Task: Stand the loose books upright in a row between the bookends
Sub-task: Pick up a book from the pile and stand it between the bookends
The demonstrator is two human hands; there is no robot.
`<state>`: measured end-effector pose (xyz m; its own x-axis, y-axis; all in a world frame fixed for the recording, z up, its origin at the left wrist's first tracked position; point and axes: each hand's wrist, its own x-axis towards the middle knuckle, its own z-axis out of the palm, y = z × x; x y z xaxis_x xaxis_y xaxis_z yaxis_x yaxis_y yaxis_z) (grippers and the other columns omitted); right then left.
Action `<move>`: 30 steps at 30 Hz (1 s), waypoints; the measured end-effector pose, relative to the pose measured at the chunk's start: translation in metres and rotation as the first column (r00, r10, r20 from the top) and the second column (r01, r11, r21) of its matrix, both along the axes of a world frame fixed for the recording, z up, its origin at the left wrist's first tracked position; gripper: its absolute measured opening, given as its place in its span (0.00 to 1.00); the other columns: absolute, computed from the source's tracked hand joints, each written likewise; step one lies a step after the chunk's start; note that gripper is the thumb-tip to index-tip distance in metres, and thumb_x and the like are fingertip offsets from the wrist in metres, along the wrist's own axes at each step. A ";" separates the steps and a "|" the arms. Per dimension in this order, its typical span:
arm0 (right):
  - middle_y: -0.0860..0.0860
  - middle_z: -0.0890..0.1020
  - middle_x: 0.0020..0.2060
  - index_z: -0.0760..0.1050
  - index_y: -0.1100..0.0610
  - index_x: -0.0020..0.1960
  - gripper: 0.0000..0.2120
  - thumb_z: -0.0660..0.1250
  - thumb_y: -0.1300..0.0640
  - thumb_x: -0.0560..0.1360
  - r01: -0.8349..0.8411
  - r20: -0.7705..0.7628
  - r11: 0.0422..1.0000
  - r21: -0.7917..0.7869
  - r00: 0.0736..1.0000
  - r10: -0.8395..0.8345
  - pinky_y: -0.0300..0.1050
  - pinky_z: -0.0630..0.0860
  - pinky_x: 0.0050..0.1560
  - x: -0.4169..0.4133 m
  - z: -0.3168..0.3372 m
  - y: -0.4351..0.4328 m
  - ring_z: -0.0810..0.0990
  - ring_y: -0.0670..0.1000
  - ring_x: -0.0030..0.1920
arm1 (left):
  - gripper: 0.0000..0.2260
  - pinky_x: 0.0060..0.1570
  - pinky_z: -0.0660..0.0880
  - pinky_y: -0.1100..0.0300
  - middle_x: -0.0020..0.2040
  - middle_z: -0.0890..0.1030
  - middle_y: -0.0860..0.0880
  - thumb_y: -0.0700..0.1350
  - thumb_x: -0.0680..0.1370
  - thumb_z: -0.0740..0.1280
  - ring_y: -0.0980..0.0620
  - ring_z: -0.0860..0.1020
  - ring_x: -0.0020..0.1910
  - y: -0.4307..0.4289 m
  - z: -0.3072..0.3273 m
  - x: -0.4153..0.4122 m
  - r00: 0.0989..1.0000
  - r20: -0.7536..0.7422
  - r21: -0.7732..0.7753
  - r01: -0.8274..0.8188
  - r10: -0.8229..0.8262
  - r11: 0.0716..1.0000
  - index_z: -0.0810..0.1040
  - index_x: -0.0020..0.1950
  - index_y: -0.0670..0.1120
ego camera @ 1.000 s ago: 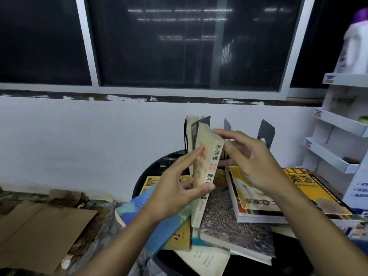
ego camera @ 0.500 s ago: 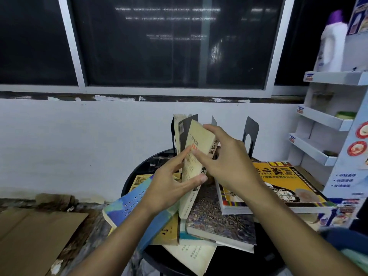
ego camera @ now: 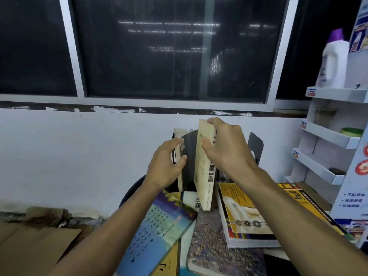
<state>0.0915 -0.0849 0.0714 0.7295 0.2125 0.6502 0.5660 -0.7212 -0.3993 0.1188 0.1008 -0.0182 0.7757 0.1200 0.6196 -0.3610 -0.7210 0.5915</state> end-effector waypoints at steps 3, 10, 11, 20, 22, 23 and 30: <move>0.55 0.81 0.53 0.69 0.57 0.72 0.21 0.66 0.61 0.80 0.022 0.002 0.999 -0.031 1.000 -0.022 0.43 0.76 0.41 0.025 0.001 0.008 0.81 0.53 0.48 | 0.27 0.77 0.62 0.48 0.80 0.64 0.51 0.49 0.80 0.69 0.50 0.60 0.79 0.009 0.006 0.031 0.994 -0.056 0.117 -0.089 0.096 0.989 0.66 0.79 0.55; 0.57 0.82 0.54 0.66 0.59 0.75 0.25 0.64 0.63 0.79 0.034 0.009 0.999 -0.011 0.999 -0.034 0.53 0.81 0.51 0.085 -0.023 0.035 0.81 0.58 0.52 | 0.31 0.78 0.60 0.45 0.81 0.62 0.44 0.45 0.80 0.70 0.46 0.58 0.81 0.025 0.005 0.076 0.968 -0.233 0.141 -0.064 0.096 0.988 0.61 0.81 0.53; 0.58 0.82 0.55 0.66 0.58 0.76 0.25 0.64 0.63 0.79 0.027 0.012 1.000 -0.004 1.000 -0.026 0.53 0.80 0.53 0.091 -0.028 0.038 0.81 0.58 0.53 | 0.31 0.77 0.61 0.46 0.80 0.65 0.44 0.44 0.80 0.70 0.45 0.61 0.80 0.026 0.003 0.077 0.970 -0.232 0.139 -0.048 0.079 0.989 0.62 0.81 0.52; 0.54 0.83 0.48 0.69 0.57 0.72 0.21 0.64 0.59 0.80 -0.007 0.035 1.000 0.028 0.999 0.006 0.45 0.65 0.63 0.125 -0.063 0.048 0.81 0.54 0.50 | 0.31 0.66 0.75 0.60 0.73 0.76 0.50 0.36 0.78 0.71 0.49 0.78 0.65 0.029 -0.008 0.084 0.980 -0.175 -0.051 0.091 -0.099 0.995 0.68 0.79 0.51; 0.53 0.81 0.42 0.70 0.57 0.71 0.20 0.64 0.59 0.79 -0.010 0.031 1.000 0.025 0.999 0.009 0.46 0.65 0.62 0.128 -0.070 0.051 0.81 0.54 0.46 | 0.32 0.57 0.73 0.75 0.74 0.74 0.51 0.35 0.78 0.72 0.52 0.78 0.63 0.031 -0.009 0.083 0.978 -0.169 -0.065 0.115 -0.125 0.991 0.67 0.79 0.52; 0.52 0.80 0.40 0.71 0.57 0.70 0.20 0.64 0.59 0.79 -0.035 0.021 0.999 0.036 0.999 0.034 0.47 0.69 0.59 0.129 -0.073 0.053 0.81 0.54 0.44 | 0.33 0.53 0.72 0.79 0.75 0.73 0.52 0.35 0.77 0.72 0.53 0.78 0.62 0.032 -0.010 0.083 0.976 -0.169 -0.070 0.129 -0.139 0.989 0.67 0.79 0.53; 0.54 0.82 0.49 0.67 0.56 0.75 0.25 0.64 0.59 0.79 -0.099 -0.040 0.991 0.092 0.994 0.103 0.46 0.79 0.48 0.132 -0.084 0.059 0.79 0.52 0.42 | 0.39 0.48 0.72 0.80 0.75 0.71 0.56 0.34 0.77 0.73 0.57 0.75 0.64 0.036 -0.021 0.082 0.962 -0.184 -0.106 0.187 -0.204 0.977 0.60 0.81 0.57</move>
